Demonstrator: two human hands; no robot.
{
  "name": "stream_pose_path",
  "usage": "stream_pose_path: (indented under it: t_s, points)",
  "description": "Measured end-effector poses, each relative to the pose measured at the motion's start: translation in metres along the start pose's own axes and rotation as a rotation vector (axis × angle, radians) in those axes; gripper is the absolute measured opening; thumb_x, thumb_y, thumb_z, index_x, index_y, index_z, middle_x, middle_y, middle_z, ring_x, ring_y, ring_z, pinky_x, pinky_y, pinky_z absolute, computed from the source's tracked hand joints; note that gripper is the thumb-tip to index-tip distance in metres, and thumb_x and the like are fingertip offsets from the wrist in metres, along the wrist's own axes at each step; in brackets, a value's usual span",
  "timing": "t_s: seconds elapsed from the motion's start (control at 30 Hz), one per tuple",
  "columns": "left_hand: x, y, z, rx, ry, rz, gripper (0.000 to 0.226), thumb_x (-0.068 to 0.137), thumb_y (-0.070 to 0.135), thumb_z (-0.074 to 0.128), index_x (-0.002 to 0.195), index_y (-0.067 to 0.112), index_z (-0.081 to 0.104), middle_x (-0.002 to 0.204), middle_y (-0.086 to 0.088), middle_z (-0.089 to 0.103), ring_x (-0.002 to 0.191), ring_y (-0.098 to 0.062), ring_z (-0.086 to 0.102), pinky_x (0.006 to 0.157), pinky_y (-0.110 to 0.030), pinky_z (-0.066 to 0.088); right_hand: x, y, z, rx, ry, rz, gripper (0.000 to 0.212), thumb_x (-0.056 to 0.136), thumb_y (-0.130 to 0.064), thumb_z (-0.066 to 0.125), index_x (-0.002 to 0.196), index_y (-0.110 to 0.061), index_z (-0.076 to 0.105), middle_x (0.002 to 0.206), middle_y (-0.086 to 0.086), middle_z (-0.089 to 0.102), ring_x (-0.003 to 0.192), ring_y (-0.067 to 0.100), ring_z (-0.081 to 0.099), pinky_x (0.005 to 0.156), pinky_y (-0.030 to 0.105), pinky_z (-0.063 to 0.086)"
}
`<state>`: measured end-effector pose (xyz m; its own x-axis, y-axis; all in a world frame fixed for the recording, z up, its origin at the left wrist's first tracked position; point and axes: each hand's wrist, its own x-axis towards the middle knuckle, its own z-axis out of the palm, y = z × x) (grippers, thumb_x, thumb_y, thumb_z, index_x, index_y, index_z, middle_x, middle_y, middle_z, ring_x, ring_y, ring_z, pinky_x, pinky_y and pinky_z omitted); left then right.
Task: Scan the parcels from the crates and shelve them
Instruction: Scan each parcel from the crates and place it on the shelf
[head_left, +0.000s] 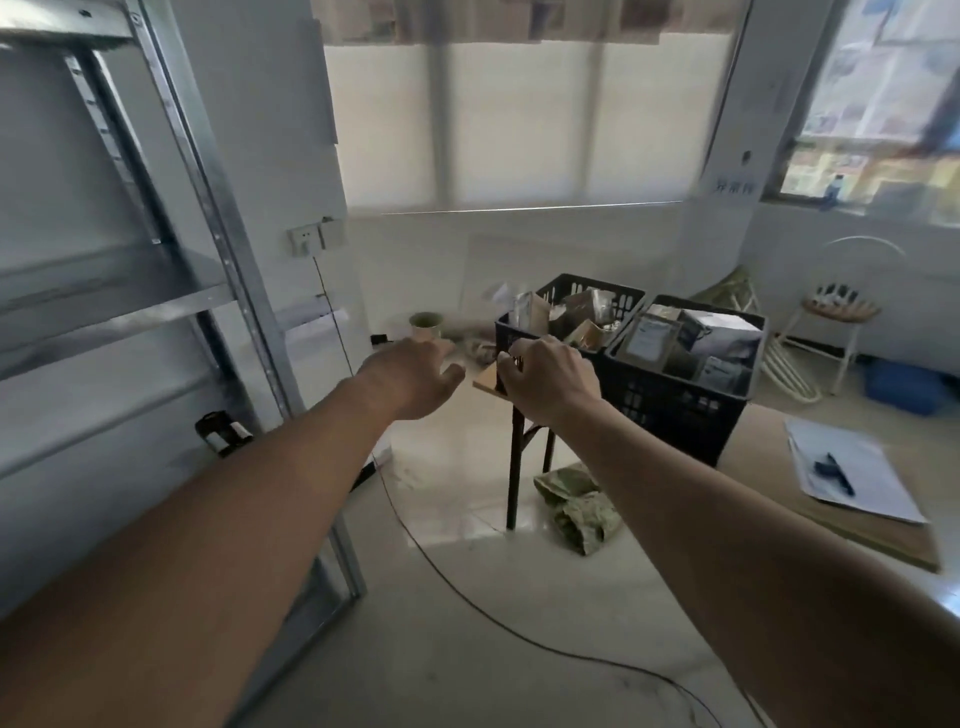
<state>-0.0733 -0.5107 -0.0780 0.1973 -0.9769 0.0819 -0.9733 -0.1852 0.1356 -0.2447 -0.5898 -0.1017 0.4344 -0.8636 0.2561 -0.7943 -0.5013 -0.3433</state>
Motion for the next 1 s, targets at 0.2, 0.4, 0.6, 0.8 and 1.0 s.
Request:
stream_pose_path:
  t_s: [0.2, 0.4, 0.6, 0.8, 1.0]
  points:
    - [0.109, 0.018, 0.026, -0.015, -0.048, 0.040, 0.053, 0.109, 0.050, 0.035, 0.155, 0.025, 0.047, 0.158, -0.009, 0.043, 0.140, -0.031, 0.048, 0.111, -0.049, 0.044, 0.082, 0.062, 0.021, -0.013, -0.003, 0.052, 0.053, 0.102, -0.059, 0.036, 0.113, -0.022, 0.072, 0.106, 0.010, 0.069, 0.096, 0.034, 0.067, 0.086, 0.049, 0.058]
    - [0.236, 0.002, 0.074, -0.028, -0.077, 0.084, 0.052, 0.109, 0.050, 0.035, 0.150, 0.023, 0.051, 0.155, -0.007, 0.046, 0.139, -0.030, 0.048, 0.110, -0.052, 0.046, 0.190, 0.106, 0.068, -0.043, -0.016, 0.081, 0.050, 0.104, -0.057, 0.040, 0.118, -0.021, 0.072, 0.109, 0.010, 0.067, 0.098, 0.033, 0.066, 0.087, 0.048, 0.057]
    - [0.363, -0.020, 0.111, -0.043, -0.125, 0.108, 0.052, 0.109, 0.050, 0.037, 0.151, 0.023, 0.051, 0.152, -0.005, 0.046, 0.136, -0.030, 0.052, 0.108, -0.050, 0.048, 0.294, 0.138, 0.116, -0.047, -0.092, 0.120, 0.048, 0.108, -0.053, 0.041, 0.129, -0.020, 0.069, 0.121, 0.012, 0.064, 0.109, 0.035, 0.063, 0.095, 0.050, 0.053]
    - [0.460, -0.029, 0.137, -0.057, -0.176, 0.090, 0.049, 0.108, 0.048, 0.040, 0.146, 0.020, 0.054, 0.146, -0.004, 0.048, 0.132, -0.030, 0.053, 0.107, -0.049, 0.047, 0.384, 0.171, 0.148, -0.047, -0.152, 0.158, 0.047, 0.106, -0.053, 0.041, 0.124, -0.020, 0.070, 0.119, 0.011, 0.066, 0.109, 0.036, 0.064, 0.093, 0.046, 0.053]
    - [0.540, -0.035, 0.179, -0.061, -0.229, 0.036, 0.046, 0.109, 0.043, 0.044, 0.148, 0.022, 0.054, 0.147, -0.004, 0.051, 0.129, -0.032, 0.054, 0.107, -0.050, 0.048, 0.466, 0.206, 0.197, 0.012, -0.233, 0.116, 0.039, 0.106, -0.049, 0.047, 0.124, -0.020, 0.066, 0.115, 0.010, 0.062, 0.103, 0.032, 0.064, 0.091, 0.048, 0.055]
